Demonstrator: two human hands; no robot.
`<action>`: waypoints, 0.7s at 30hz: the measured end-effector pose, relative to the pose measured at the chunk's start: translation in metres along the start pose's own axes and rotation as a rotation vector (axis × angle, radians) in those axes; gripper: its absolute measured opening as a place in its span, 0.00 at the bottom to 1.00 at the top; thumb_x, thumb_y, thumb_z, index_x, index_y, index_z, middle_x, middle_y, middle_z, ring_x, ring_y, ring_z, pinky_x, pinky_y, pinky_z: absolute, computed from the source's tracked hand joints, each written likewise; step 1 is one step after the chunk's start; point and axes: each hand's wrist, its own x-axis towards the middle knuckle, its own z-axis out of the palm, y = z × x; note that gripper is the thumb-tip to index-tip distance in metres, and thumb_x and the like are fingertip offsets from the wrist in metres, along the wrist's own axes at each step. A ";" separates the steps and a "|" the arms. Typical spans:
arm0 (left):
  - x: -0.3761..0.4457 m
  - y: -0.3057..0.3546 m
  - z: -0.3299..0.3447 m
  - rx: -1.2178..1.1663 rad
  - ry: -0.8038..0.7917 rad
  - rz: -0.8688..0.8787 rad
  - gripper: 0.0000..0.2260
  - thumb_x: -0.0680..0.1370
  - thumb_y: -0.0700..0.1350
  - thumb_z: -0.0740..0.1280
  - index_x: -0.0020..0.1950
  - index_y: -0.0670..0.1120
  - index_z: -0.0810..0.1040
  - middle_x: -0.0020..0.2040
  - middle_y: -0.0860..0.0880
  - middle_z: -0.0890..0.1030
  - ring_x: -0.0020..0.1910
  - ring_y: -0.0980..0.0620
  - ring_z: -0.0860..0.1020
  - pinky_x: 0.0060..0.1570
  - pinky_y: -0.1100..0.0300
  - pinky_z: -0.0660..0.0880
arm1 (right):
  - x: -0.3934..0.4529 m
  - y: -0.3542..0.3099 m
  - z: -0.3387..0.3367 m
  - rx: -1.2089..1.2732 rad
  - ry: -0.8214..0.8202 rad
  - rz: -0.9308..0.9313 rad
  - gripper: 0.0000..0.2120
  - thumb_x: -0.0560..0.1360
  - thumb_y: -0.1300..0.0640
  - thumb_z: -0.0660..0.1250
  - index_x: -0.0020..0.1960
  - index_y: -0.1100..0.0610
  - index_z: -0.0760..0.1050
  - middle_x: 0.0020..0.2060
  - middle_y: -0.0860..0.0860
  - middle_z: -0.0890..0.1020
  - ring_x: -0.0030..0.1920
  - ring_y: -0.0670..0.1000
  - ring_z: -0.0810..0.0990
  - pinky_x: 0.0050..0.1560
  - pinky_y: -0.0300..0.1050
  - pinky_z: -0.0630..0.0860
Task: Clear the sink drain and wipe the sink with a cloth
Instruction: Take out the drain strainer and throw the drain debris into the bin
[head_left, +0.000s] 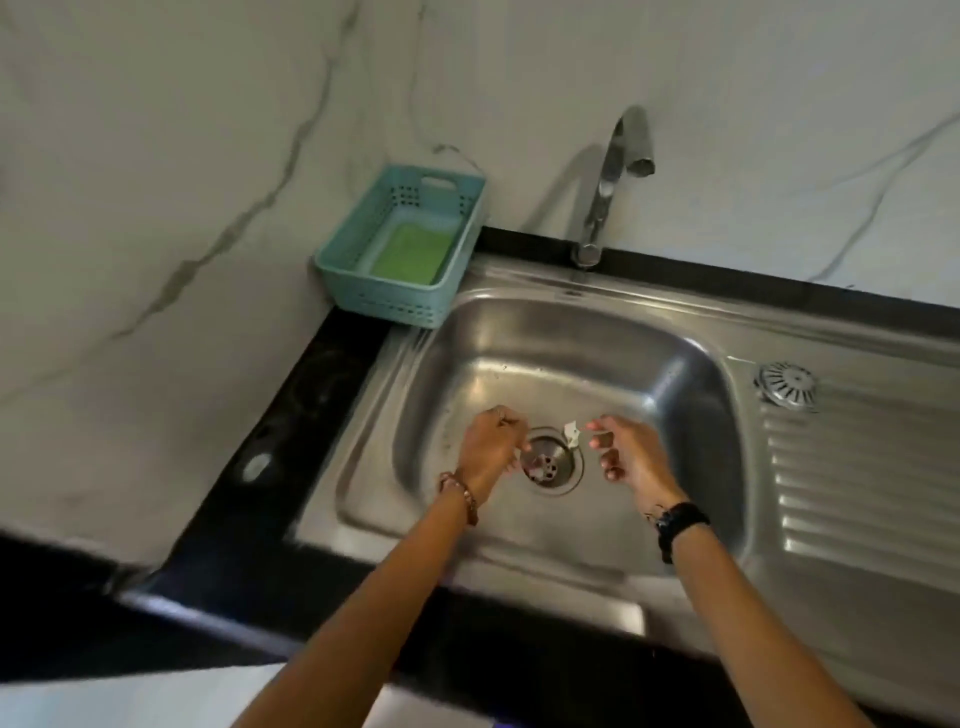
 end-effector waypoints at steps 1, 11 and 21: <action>0.022 -0.008 0.007 0.088 0.013 -0.010 0.10 0.75 0.38 0.62 0.34 0.47 0.75 0.32 0.45 0.81 0.28 0.51 0.78 0.32 0.60 0.74 | 0.020 0.007 0.001 -0.021 0.020 0.029 0.10 0.76 0.60 0.60 0.38 0.56 0.76 0.29 0.51 0.75 0.18 0.43 0.67 0.19 0.32 0.61; 0.143 -0.097 0.076 1.074 -0.294 0.107 0.13 0.78 0.44 0.60 0.62 0.44 0.71 0.63 0.44 0.73 0.59 0.43 0.75 0.53 0.50 0.73 | 0.163 0.073 0.031 -0.861 0.036 -0.202 0.13 0.73 0.58 0.62 0.56 0.55 0.66 0.52 0.54 0.71 0.47 0.58 0.76 0.42 0.49 0.75; 0.156 -0.088 0.066 0.855 -0.158 0.019 0.07 0.76 0.45 0.61 0.49 0.44 0.76 0.50 0.44 0.81 0.47 0.46 0.79 0.42 0.58 0.72 | 0.151 0.087 0.027 -0.602 -0.019 -0.112 0.03 0.75 0.58 0.64 0.46 0.55 0.71 0.44 0.50 0.72 0.37 0.44 0.73 0.32 0.29 0.70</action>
